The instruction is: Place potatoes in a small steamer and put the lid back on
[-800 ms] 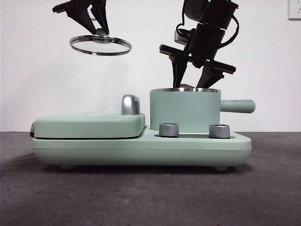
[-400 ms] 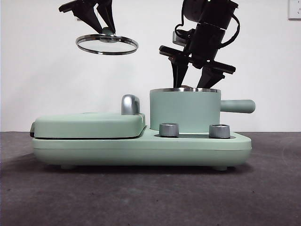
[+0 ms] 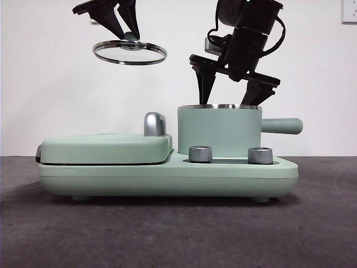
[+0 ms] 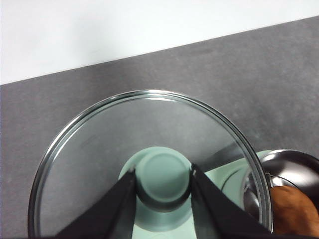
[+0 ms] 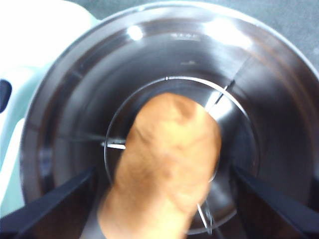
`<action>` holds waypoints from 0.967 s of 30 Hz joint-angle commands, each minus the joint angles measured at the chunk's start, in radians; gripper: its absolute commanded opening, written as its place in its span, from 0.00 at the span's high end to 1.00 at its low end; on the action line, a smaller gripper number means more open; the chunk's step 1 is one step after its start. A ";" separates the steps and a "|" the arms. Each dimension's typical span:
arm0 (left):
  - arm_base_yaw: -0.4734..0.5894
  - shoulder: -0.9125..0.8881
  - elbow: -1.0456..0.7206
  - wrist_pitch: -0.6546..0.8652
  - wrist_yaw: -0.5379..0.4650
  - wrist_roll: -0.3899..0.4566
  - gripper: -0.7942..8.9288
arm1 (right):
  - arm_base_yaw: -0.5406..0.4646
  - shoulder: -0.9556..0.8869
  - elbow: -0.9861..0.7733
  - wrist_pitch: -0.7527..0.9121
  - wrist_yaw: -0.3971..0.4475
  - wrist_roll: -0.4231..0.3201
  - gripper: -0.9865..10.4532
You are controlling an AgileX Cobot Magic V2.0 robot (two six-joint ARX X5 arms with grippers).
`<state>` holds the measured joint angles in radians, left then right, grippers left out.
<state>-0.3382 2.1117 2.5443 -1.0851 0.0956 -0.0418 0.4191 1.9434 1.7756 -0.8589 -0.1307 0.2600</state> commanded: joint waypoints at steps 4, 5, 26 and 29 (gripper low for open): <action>-0.027 -0.015 0.047 -0.003 0.002 -0.005 0.91 | -0.003 -0.061 0.141 -0.109 0.004 -0.047 0.54; -0.031 -0.015 0.047 -0.003 0.002 -0.005 0.91 | -0.003 -0.078 0.158 -0.138 0.009 -0.061 0.54; -0.208 -0.015 0.047 -0.043 0.002 -0.011 0.91 | 0.014 -0.771 -0.023 -0.394 0.187 -0.117 0.54; -0.240 -0.013 0.044 -0.050 0.002 -0.011 0.91 | 0.030 -0.912 -0.159 -0.357 0.183 -0.117 0.54</action>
<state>-0.5613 2.1117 2.5443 -1.1576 0.0956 -0.0452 0.4389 1.0668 1.6424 -1.2285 0.0536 0.1528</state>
